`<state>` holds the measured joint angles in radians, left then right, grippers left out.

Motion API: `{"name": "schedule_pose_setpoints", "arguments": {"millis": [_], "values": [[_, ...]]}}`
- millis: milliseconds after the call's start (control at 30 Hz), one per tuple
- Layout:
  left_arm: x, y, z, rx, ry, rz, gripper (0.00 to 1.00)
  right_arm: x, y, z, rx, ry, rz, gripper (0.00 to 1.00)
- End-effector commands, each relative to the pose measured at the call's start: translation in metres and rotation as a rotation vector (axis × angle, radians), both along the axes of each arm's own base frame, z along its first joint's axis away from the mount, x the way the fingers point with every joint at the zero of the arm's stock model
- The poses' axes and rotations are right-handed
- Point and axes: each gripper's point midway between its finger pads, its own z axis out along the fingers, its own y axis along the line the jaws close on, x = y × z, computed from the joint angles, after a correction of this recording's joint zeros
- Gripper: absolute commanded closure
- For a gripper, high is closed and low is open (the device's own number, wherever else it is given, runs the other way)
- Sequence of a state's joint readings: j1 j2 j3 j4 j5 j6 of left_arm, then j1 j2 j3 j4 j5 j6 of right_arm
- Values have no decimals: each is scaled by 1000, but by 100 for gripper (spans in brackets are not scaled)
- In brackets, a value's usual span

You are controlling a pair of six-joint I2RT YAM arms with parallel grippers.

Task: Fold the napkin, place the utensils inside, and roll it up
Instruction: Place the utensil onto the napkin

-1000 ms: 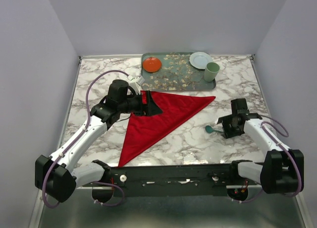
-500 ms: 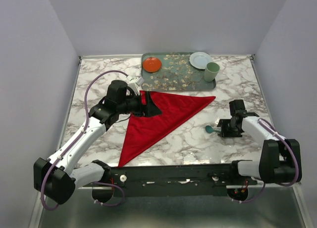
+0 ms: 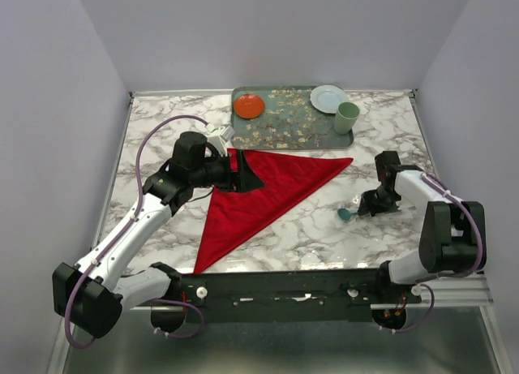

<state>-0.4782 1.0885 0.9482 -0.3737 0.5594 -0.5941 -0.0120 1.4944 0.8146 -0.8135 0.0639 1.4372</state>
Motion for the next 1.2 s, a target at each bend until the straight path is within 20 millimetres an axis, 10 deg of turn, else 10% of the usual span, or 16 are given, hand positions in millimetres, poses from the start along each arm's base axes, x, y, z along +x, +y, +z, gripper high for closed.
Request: {"name": "schedule_pose_setpoints", "arguments": {"millis": [0,267,567,767,1167], "values": [[2,0,14,-6,-35,-4,15,-4,23,34,6,-98,144,99],[16,18,20,17,-64,107,15,29,147,101,117,-241,375,100],[25,47,26,42,-92,222,14,34,262,70,83,-158,607,99],[24,48,21,42,-80,214,14,17,296,42,127,-114,643,99],[21,48,20,42,-73,206,14,8,295,15,97,-14,560,99]]}}
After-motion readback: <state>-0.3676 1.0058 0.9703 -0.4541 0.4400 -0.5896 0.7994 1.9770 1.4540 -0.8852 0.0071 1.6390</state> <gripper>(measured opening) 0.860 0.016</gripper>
